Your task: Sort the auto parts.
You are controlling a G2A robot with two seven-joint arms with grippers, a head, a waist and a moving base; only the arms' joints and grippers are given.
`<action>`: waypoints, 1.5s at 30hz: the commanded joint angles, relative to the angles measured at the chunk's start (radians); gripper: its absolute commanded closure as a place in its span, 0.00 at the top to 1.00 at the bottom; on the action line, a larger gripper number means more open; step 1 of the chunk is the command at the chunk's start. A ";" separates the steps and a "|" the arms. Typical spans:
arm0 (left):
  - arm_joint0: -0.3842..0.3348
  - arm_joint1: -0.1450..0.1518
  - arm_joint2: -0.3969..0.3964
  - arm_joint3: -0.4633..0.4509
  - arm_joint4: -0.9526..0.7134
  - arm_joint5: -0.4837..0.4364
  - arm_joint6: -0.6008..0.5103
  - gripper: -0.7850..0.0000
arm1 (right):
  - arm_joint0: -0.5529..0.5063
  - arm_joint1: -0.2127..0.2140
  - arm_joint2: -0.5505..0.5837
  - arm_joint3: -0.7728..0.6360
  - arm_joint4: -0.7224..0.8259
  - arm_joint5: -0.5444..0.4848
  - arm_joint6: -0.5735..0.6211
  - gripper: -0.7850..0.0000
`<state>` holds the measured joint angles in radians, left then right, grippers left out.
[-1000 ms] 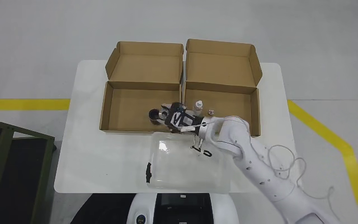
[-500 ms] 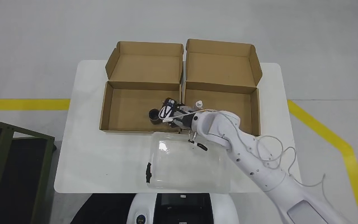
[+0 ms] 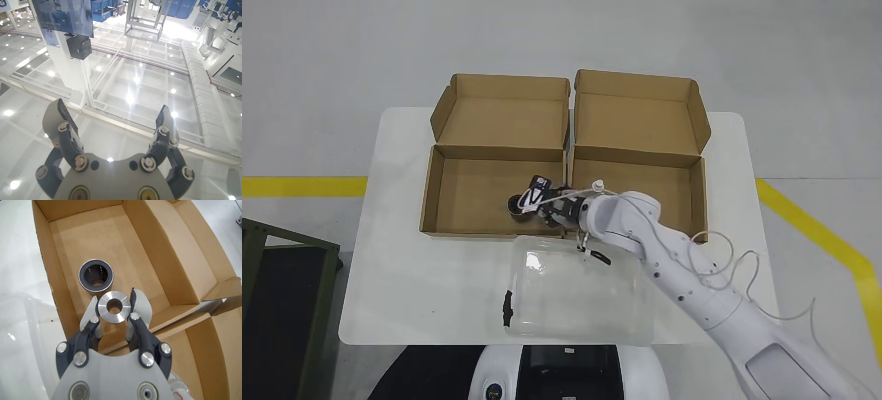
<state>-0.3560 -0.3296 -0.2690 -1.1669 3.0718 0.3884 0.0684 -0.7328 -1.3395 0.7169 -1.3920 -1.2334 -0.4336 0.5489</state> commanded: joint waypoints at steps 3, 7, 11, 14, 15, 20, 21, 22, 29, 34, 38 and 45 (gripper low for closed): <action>0.000 0.000 0.000 0.000 0.000 0.000 0.000 1.00 | 0.012 -0.009 -0.008 0.023 0.002 -0.006 0.010 0.13; 0.000 0.000 0.000 0.000 0.000 0.000 0.000 1.00 | 0.023 -0.017 -0.016 0.041 0.000 -0.012 0.022 0.16; 0.000 0.000 0.000 0.000 0.000 0.000 0.000 1.00 | 0.032 -0.025 -0.023 0.057 0.001 -0.014 0.030 0.24; 0.000 0.000 0.000 0.000 0.000 0.000 0.000 1.00 | 0.037 -0.031 -0.027 0.065 -0.002 -0.018 0.036 0.32; 0.000 0.000 0.000 0.000 0.000 0.000 0.000 1.00 | 0.039 -0.032 -0.028 0.067 -0.002 -0.018 0.037 0.35; 0.000 0.000 0.000 0.000 0.000 0.000 0.000 1.00 | 0.045 -0.039 -0.030 0.076 -0.010 -0.022 0.047 0.47; 0.000 0.000 0.000 0.000 0.000 0.000 0.000 1.00 | 0.046 -0.041 -0.031 0.076 -0.012 -0.024 0.049 0.49; 0.000 0.000 0.000 0.000 0.000 0.000 0.000 1.00 | 0.047 -0.042 -0.031 0.077 -0.014 -0.025 0.051 0.49; 0.000 0.000 0.000 0.000 0.000 0.000 0.000 1.00 | 0.040 -0.044 -0.015 0.043 -0.024 -0.025 0.048 0.51; 0.000 0.000 0.000 0.000 0.000 0.000 0.000 1.00 | 0.011 -0.029 0.033 -0.036 -0.041 -0.038 0.047 0.61; 0.000 0.000 0.000 0.000 0.000 0.000 0.000 1.00 | -0.026 -0.013 0.077 -0.128 -0.059 -0.061 0.060 0.71; 0.000 0.000 0.000 0.000 0.000 0.000 0.000 1.00 | -0.136 0.018 0.173 -0.340 -0.079 -0.075 -0.002 0.73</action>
<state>-0.3560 -0.3296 -0.2690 -1.1669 3.0718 0.3884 0.0684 -0.8475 -1.3262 0.8739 -1.6980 -1.3187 -0.5047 0.5619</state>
